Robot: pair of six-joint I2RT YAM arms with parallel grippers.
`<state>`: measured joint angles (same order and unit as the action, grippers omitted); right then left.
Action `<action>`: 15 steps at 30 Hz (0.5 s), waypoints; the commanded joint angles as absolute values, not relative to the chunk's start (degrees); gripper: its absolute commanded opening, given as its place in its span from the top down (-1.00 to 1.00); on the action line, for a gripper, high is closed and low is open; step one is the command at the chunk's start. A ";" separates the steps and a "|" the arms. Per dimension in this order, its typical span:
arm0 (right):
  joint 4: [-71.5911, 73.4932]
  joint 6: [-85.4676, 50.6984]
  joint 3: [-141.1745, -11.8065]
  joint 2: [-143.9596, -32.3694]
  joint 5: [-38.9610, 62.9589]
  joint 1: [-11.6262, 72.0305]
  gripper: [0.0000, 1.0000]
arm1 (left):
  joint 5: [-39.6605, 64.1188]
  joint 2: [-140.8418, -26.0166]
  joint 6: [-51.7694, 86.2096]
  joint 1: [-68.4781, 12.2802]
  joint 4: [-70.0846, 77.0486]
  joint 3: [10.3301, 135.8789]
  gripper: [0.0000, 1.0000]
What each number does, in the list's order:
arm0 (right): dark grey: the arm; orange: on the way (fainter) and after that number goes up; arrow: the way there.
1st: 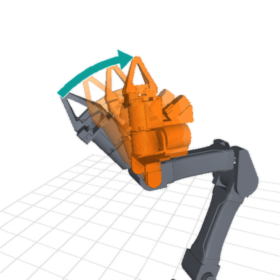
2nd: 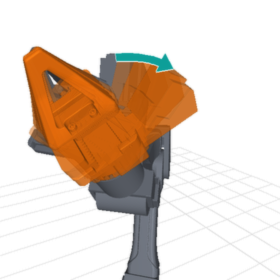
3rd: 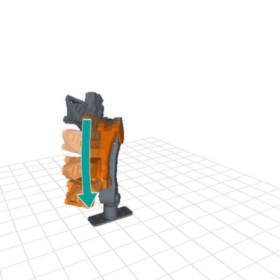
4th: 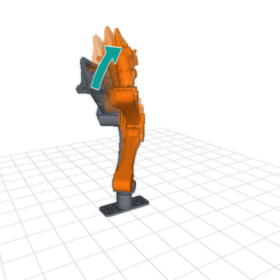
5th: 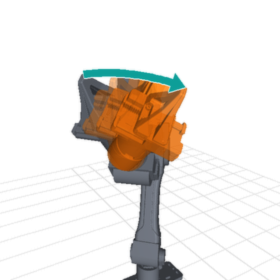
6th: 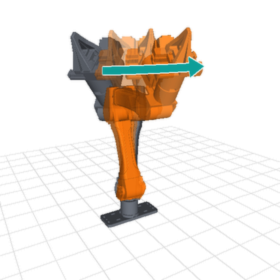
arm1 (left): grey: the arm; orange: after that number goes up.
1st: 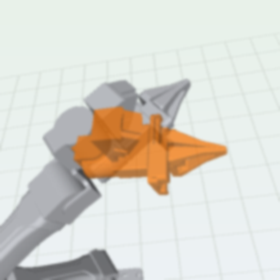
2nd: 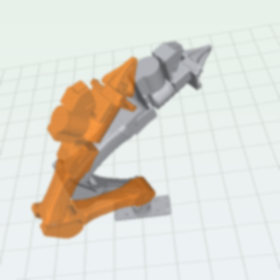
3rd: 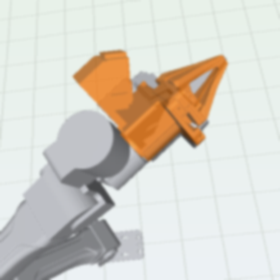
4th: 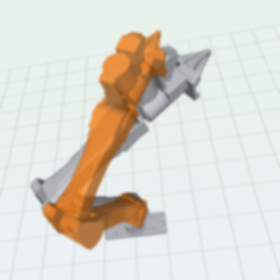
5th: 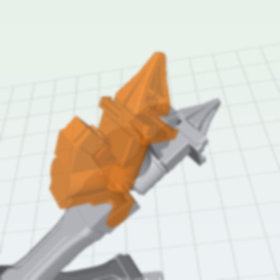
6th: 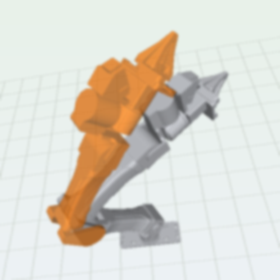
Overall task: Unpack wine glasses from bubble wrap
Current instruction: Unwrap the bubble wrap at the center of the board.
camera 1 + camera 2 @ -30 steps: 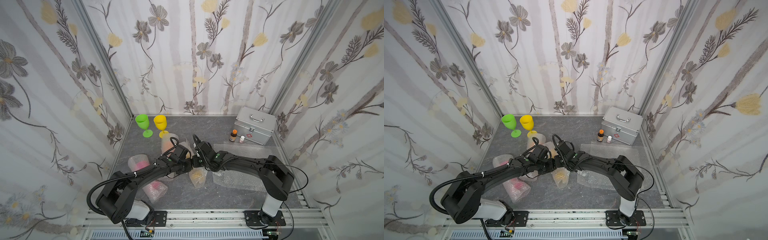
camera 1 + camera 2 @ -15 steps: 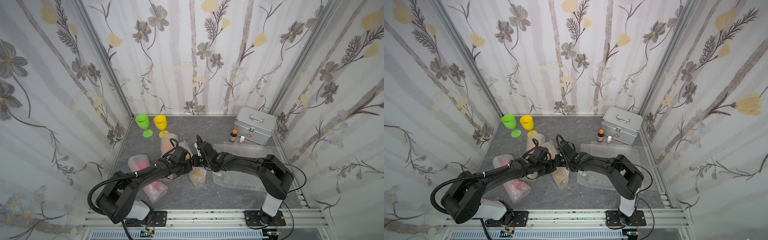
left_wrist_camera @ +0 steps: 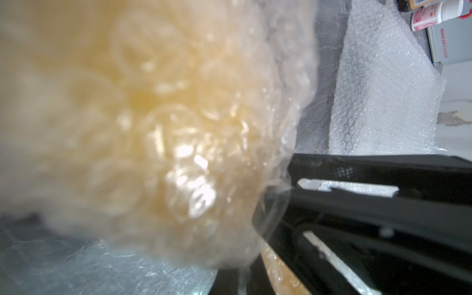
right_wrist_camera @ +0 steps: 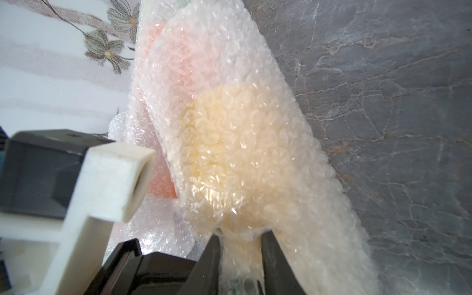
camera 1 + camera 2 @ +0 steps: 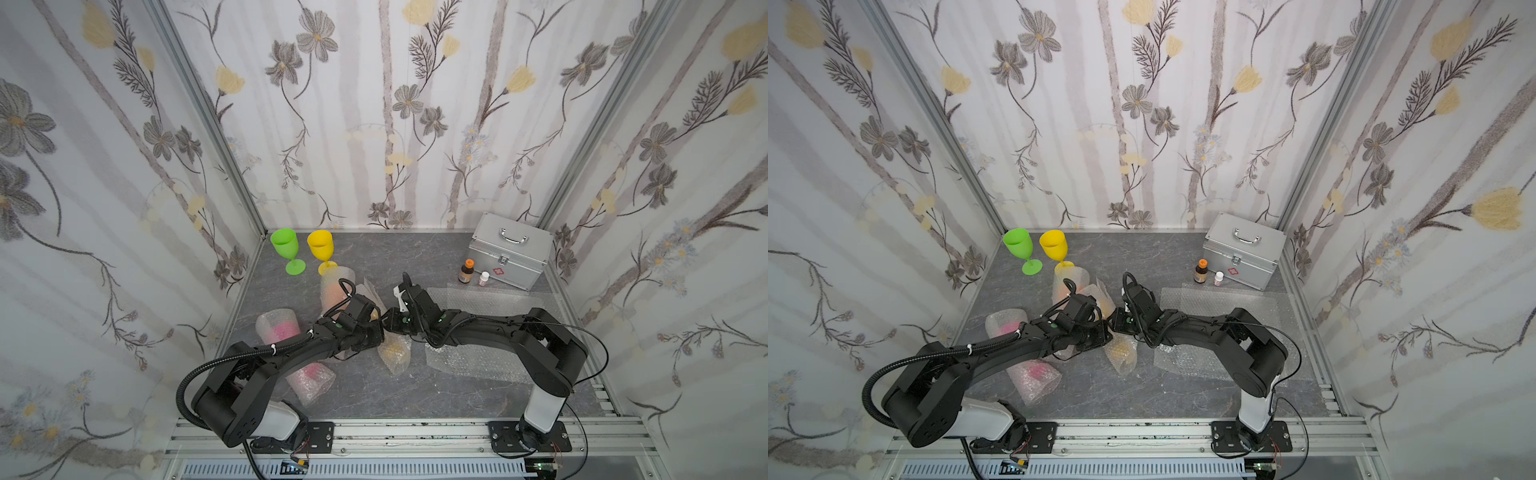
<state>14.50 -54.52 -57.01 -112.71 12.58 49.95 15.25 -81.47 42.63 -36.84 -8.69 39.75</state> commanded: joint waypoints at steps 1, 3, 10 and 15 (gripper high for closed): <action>27.64 -59.82 -56.02 -113.33 14.77 49.49 0.45 | 17.89 -82.17 42.55 -37.27 -10.52 39.51 1.00; 29.56 -61.08 -55.42 -113.38 15.89 49.22 0.45 | 18.10 -82.52 42.37 -37.35 -10.61 39.61 1.00; 32.65 -63.26 -53.88 -112.70 17.67 48.19 0.46 | 18.46 -83.81 41.70 -37.44 -11.07 40.39 1.00; 32.87 -63.37 -52.67 -112.25 17.61 47.55 0.47 | 18.30 -83.61 41.14 -37.49 -11.98 41.44 1.00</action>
